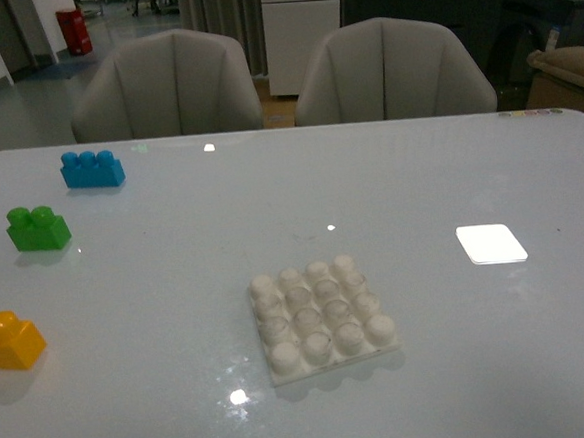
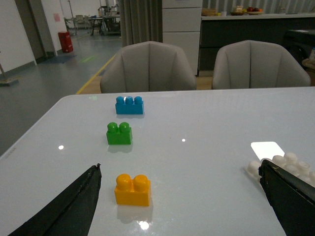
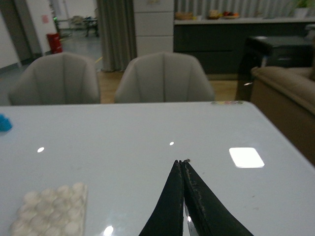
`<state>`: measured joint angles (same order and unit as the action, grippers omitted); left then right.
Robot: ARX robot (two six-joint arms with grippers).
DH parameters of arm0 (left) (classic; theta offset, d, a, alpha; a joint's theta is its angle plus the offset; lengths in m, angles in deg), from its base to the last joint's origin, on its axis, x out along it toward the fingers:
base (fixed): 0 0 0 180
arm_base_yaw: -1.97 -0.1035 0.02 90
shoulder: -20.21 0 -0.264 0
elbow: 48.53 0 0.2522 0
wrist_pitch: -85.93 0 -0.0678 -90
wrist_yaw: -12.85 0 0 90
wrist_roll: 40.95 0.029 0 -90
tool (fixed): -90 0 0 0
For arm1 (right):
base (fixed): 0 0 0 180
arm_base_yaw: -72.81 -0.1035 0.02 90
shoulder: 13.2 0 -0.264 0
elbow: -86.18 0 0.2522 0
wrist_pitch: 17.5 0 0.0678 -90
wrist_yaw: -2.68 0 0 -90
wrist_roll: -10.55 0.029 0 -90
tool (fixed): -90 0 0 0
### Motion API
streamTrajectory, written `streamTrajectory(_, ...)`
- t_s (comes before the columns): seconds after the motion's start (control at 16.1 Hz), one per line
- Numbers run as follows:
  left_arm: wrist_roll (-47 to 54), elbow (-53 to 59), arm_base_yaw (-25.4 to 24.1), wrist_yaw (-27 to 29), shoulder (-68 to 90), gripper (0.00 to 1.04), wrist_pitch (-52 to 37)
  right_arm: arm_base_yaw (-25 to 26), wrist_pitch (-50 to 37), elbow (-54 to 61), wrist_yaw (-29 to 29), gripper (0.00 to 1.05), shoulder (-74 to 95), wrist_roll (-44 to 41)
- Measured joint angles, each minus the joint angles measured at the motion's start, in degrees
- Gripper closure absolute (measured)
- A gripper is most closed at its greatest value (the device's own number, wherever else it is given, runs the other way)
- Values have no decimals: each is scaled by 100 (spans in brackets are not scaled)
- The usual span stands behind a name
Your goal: Insert yellow block into base center
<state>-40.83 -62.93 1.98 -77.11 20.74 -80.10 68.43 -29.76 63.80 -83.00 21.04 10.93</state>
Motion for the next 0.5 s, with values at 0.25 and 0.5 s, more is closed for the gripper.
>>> streamTrajectory(0.25, 0, 0, 0, 0, 0, 7, 0, 470, 205, 284, -411, 103, -413, -7)
streamTrajectory(0.5, 0, 0, 0, 0, 0, 7, 0, 439, 568, 544, -431, 103, -1025, -7)
